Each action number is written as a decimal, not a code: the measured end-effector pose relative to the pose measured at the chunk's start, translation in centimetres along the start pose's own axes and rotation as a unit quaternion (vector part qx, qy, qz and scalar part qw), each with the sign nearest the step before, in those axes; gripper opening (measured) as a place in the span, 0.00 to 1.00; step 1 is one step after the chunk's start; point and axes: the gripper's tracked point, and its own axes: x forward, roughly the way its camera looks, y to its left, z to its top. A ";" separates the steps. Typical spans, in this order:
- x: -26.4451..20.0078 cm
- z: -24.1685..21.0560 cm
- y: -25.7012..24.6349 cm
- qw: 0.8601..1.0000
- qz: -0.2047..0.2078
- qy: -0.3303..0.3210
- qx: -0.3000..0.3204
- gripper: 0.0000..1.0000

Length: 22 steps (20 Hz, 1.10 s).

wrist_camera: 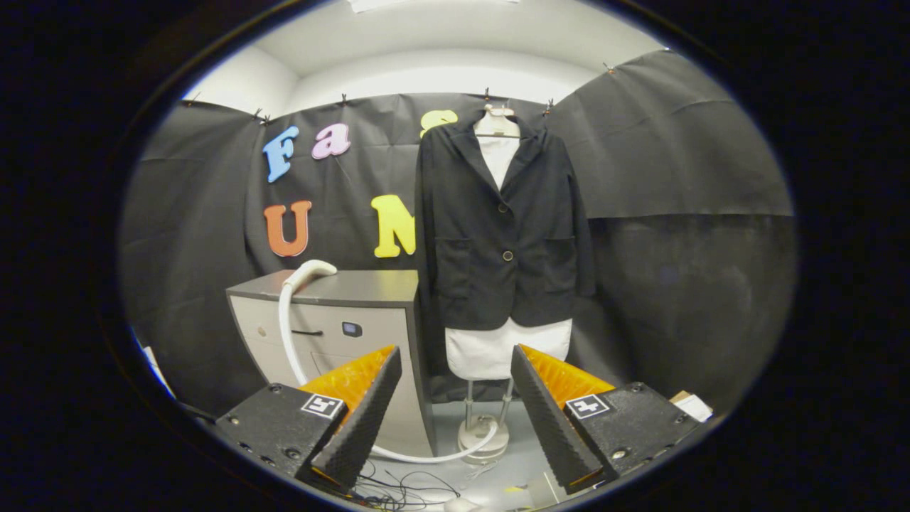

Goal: Iron the clothes twice with a garment steamer, once on the left side and once on the right side.

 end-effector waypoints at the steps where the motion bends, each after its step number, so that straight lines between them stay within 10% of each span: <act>1: 0.5 0.9 0.9 1.000 0.005 -0.002 0.001 0.99; 14: 16.2 10.7 18.3 0.993 0.116 0.028 -0.023 0.99; 22: 25.1 9.3 31.9 0.973 0.196 0.107 -0.057 0.97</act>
